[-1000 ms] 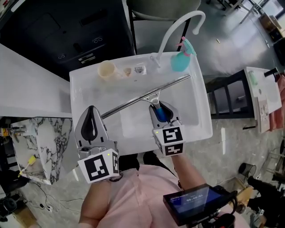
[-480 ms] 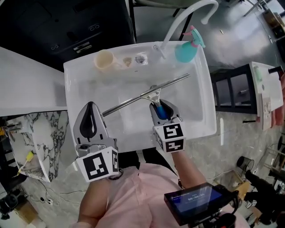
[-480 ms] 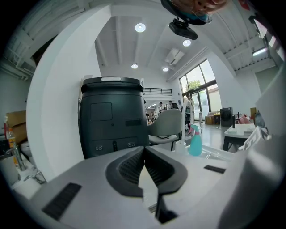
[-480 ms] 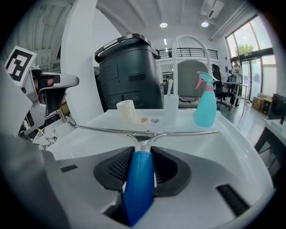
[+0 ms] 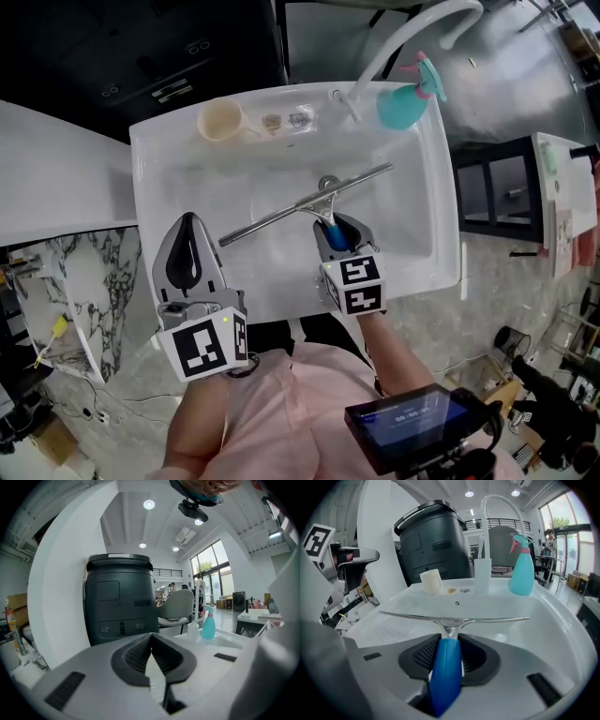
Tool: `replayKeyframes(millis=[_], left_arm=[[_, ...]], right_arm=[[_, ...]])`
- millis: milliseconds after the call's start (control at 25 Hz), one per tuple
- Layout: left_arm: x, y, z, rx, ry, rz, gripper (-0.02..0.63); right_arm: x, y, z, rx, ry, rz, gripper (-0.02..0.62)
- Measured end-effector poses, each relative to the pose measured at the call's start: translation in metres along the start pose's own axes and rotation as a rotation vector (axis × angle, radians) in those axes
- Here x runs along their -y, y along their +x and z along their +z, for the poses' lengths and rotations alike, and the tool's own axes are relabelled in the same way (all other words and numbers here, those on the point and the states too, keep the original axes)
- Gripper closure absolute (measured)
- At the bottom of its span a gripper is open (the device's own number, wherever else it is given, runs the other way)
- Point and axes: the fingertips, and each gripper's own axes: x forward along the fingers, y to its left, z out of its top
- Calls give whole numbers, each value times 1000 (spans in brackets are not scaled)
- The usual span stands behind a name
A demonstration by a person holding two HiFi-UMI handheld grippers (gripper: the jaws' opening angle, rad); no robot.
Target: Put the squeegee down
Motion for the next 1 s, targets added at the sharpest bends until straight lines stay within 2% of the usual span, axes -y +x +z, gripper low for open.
replayKeyframes(millis=[520, 1000], left_arm=[[-12, 22, -11, -28, -15, 8, 597], [-17, 38, -19, -53, -25, 17, 597]], right_arm=[[8, 30, -24, -127, 30, -1, 474], [14, 48, -43, -267, 118, 23, 472]])
